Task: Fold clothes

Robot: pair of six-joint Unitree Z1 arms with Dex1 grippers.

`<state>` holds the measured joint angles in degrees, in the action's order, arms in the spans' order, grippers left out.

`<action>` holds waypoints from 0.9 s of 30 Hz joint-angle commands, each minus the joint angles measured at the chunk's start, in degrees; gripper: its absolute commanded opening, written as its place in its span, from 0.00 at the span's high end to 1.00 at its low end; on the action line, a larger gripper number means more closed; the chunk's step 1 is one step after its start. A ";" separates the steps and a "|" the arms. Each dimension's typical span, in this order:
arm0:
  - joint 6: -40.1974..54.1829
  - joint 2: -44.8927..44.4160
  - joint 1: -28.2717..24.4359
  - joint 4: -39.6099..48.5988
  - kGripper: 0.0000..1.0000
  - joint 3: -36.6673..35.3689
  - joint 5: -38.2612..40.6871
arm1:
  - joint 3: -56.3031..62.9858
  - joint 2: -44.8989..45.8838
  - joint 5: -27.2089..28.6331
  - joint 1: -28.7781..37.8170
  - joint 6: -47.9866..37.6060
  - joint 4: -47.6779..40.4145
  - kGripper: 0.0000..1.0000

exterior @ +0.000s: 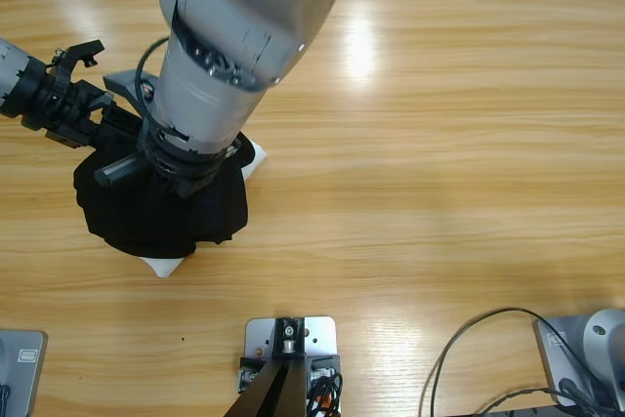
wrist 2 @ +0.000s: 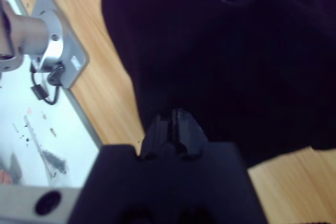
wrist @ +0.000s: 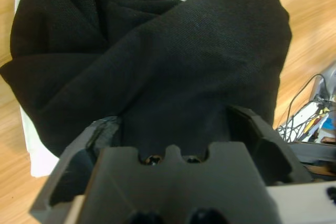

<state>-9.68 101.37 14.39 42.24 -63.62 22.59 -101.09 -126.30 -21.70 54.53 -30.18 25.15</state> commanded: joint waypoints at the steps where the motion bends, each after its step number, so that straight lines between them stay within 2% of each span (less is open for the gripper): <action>1: 0.70 4.27 0.04 -1.11 1.00 1.75 -2.95 | 5.25 -6.91 -0.71 0.58 -0.72 -2.73 1.00; 8: 0.47 7.03 0.01 -2.61 1.00 2.49 -4.99 | 5.38 -11.66 -1.96 1.67 -2.08 -4.67 1.00; 13: -2.63 6.66 -2.00 -5.68 1.00 1.59 -4.85 | 6.08 -11.13 -1.54 1.72 -2.01 -4.58 1.00; 14: -3.45 4.50 -2.44 -5.54 0.97 1.15 -4.89 | 6.17 -9.86 -0.85 1.72 -1.95 -4.51 1.00; 21: -5.18 -17.31 -4.63 3.41 0.97 0.52 -4.66 | 2.23 3.01 3.17 1.45 -0.51 -1.38 1.00; 24: -5.97 -26.49 -3.93 9.01 0.98 1.27 -4.41 | -3.12 3.83 3.77 1.45 -0.09 3.00 1.00; 27: -6.84 -30.99 -2.96 9.93 1.00 6.83 -4.03 | -4.73 2.74 3.91 1.05 0.82 5.04 1.00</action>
<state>-14.39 83.31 10.24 46.77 -63.53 18.64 -101.54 -125.08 -18.97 55.75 -31.25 24.88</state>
